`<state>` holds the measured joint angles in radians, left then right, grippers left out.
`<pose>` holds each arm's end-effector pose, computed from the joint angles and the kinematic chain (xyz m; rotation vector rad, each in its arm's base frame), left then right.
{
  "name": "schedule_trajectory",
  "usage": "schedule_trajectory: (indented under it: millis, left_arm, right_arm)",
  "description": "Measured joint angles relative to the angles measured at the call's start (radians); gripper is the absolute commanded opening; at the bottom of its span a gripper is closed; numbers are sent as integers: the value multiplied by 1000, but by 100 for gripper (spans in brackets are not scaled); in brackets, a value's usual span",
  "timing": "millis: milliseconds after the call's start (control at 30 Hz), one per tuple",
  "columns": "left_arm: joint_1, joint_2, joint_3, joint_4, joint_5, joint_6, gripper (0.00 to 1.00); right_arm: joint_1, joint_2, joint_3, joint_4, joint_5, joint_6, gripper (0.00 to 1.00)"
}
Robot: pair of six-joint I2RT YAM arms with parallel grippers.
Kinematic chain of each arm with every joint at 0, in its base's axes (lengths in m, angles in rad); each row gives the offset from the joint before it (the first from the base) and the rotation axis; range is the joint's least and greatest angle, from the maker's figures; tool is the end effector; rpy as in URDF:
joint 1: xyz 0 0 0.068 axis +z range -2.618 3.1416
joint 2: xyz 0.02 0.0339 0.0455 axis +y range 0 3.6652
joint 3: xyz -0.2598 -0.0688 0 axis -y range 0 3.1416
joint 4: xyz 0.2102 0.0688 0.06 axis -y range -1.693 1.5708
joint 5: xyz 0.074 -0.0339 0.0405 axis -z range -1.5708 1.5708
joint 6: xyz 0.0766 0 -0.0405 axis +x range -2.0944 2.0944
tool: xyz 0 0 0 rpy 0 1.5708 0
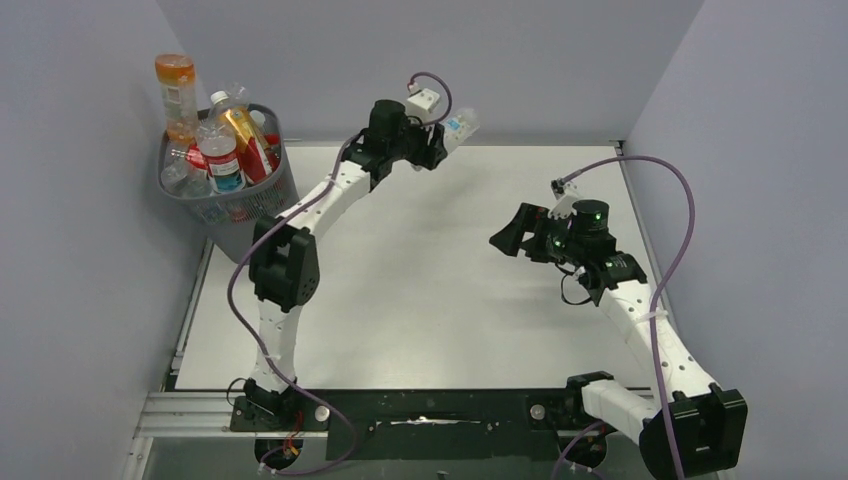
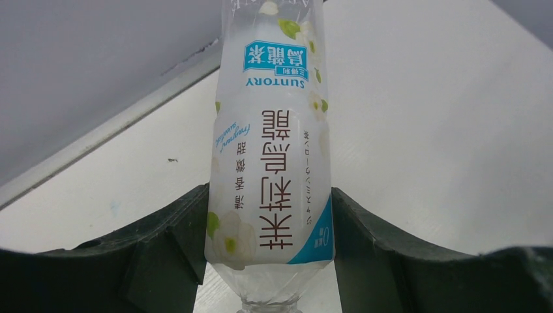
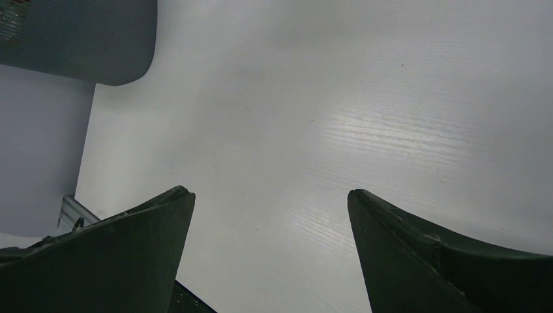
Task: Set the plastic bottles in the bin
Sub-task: Pick up the plastic bottle at the center of the board, then place the plastic bottle in the trash bin.
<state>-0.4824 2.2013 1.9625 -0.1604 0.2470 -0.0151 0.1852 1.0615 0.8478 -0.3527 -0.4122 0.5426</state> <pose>0.4592 -0.2616 0.2743 0.6215 1.9020 -0.5657 0.2235 0.0731 0.2770 0.1421 2.2044 0.8577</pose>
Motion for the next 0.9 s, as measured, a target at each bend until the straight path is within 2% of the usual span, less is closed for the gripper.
schedule_trajectory:
  millis: [367, 633, 733, 900]
  left_arm:
    - [-8, -377, -13, -171, -67, -54, 34]
    - [13, -517, 107, -349, -147, -104, 34]
    - [77, -587, 114, -398, -157, -136, 34]
    - [299, -705, 133, -488, -168, -192, 34]
  right_arm:
    - [28, -81, -69, 5, -15, 39, 91]
    - [57, -92, -76, 15, -26, 51, 92]
    - [71, -92, -76, 19, -27, 54, 91]
    - [98, -91, -77, 29, -28, 59, 91]
